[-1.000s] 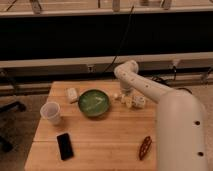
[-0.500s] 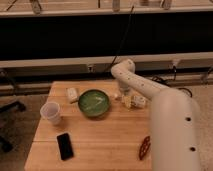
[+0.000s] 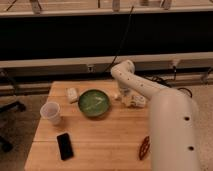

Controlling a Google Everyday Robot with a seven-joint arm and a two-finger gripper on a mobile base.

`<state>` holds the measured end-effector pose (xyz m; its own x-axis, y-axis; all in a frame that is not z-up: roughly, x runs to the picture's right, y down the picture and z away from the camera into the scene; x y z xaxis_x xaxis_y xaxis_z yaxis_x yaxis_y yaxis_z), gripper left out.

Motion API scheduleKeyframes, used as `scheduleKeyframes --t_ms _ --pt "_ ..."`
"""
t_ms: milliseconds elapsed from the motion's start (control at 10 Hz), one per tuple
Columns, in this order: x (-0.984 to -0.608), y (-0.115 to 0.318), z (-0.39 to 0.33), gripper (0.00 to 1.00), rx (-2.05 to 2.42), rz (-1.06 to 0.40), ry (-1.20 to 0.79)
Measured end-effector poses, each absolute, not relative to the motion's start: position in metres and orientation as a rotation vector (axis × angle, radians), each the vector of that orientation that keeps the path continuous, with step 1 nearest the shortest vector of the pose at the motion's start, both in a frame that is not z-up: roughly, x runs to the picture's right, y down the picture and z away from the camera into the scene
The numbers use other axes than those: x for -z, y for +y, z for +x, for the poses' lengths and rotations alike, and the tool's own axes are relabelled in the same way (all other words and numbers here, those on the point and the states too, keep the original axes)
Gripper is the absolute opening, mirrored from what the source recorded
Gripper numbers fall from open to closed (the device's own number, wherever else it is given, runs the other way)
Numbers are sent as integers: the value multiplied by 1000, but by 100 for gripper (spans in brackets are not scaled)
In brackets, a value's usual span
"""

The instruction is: Stand the bottle upright

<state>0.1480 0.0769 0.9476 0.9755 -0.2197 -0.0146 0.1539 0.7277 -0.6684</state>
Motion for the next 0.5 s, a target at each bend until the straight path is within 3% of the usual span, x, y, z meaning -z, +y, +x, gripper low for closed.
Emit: scheduleKeyframes --t_ms 300,500 --pt "-942 69 147 6 226 -719 79" --pt "-936 60 145 0 235 -712 49"
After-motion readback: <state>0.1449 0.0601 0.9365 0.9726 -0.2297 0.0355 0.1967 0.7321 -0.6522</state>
